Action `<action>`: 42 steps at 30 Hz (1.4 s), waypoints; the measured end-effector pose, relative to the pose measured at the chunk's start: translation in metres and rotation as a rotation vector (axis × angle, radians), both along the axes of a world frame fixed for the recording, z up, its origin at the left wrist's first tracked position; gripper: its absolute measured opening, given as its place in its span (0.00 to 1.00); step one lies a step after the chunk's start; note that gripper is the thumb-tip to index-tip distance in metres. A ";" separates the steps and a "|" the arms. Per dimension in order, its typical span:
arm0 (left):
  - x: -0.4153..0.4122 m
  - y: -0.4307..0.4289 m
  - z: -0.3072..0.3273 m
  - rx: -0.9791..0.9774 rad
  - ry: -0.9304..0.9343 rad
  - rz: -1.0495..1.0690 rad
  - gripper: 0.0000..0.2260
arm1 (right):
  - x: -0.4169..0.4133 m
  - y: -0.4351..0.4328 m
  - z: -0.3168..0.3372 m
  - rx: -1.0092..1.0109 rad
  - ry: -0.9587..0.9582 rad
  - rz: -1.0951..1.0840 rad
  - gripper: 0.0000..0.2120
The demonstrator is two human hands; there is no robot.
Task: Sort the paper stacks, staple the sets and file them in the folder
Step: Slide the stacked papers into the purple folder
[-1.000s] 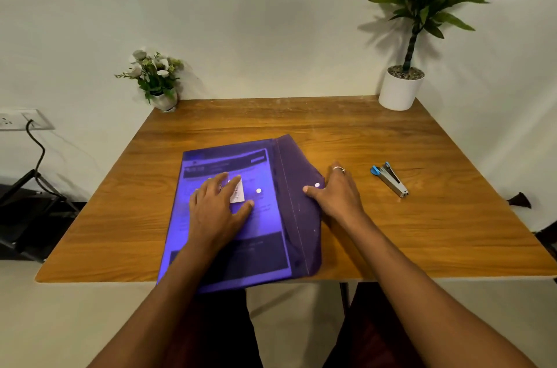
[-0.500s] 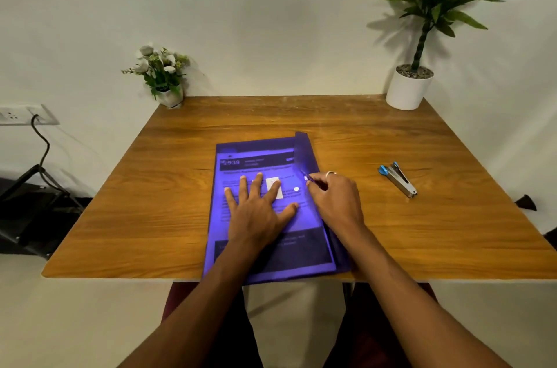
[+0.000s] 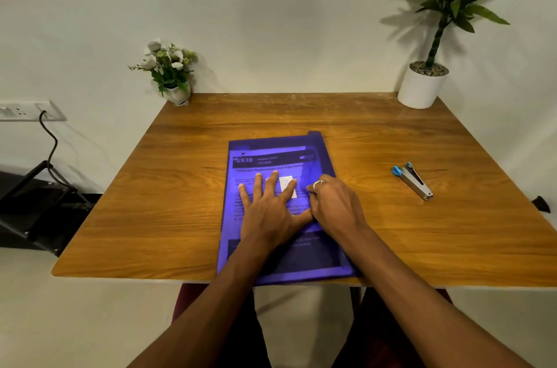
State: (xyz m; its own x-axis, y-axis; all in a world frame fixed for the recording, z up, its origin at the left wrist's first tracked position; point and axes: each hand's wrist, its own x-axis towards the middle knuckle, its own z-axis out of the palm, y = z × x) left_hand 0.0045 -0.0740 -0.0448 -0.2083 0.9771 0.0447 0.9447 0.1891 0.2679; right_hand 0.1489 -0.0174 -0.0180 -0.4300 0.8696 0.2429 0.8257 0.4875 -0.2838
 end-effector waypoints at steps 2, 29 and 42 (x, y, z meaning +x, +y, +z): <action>0.000 0.000 0.000 -0.001 -0.007 0.001 0.48 | -0.003 0.002 0.007 -0.037 -0.058 0.000 0.12; 0.003 0.014 0.005 0.049 -0.075 -0.082 0.24 | 0.042 0.016 -0.012 -0.225 0.857 -0.060 0.08; -0.007 0.074 0.003 0.066 -0.072 -0.091 0.21 | 0.010 0.079 -0.009 -0.152 0.083 -0.030 0.19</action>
